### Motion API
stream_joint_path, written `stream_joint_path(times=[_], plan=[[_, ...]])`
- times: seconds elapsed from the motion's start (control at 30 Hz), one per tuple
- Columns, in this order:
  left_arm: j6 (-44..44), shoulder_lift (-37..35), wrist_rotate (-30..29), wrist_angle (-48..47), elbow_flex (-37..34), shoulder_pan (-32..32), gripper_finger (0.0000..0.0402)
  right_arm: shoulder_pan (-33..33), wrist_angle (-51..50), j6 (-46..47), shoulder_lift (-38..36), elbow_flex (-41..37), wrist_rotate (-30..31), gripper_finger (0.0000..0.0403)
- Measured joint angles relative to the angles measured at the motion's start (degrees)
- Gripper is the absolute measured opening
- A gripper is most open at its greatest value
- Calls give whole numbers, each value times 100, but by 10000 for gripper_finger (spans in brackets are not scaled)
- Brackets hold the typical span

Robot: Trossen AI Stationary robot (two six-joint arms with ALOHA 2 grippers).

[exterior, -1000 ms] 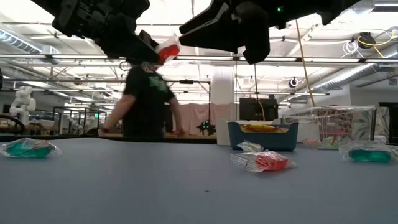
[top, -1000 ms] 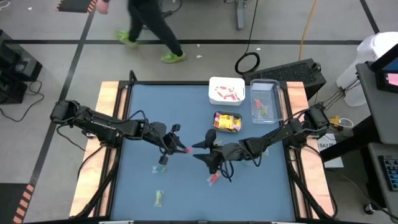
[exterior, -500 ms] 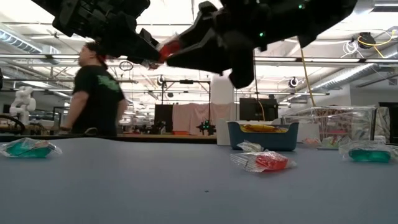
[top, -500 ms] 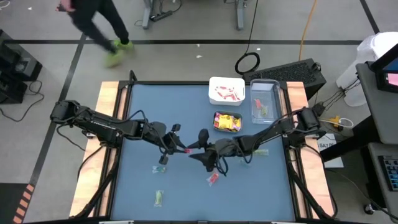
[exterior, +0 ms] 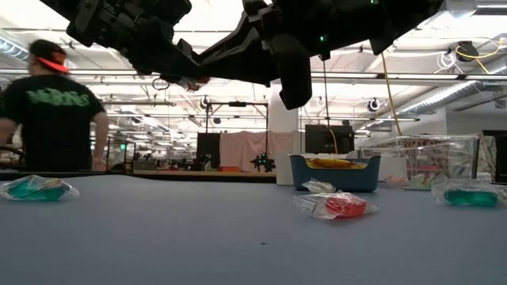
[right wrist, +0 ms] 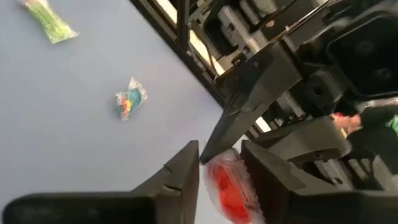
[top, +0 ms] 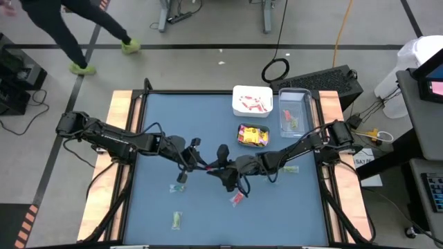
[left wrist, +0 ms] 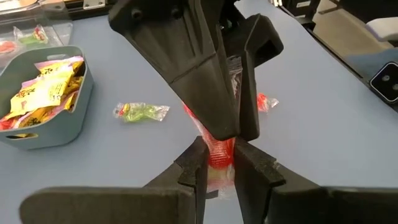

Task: Sort candy
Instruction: Put the top left red candy into the transparent bin

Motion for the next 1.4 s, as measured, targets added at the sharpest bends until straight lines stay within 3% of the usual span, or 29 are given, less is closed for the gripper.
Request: stream_joint_path(times=[0.2,0.37,0.5,0.63,0.73,0.9,1.2,1.4], plan=[[-298,0,16,40,0,0,91,0,-66,267,0,0,1,71],[-445,0,-19,90,0,-63,176,49,-195,544,0,-3,69,55],[-435,-4,-89,85,0,-167,248,215,-277,892,2,-4,644,48],[-437,-174,-519,89,0,-224,292,480,-355,1109,2,-7,1135,45],[-437,-381,-808,21,0,-225,302,730,-345,1394,-42,-7,1471,45],[-450,-706,-1022,-38,0,-225,303,1047,-424,2922,-536,-13,2426,45],[-737,-769,-1231,-107,0,-225,303,1021,-609,5778,-1584,-7,2521,45],[-745,-767,-1231,-113,0,-225,303,977,-616,6340,-1709,-7,2519,45]])
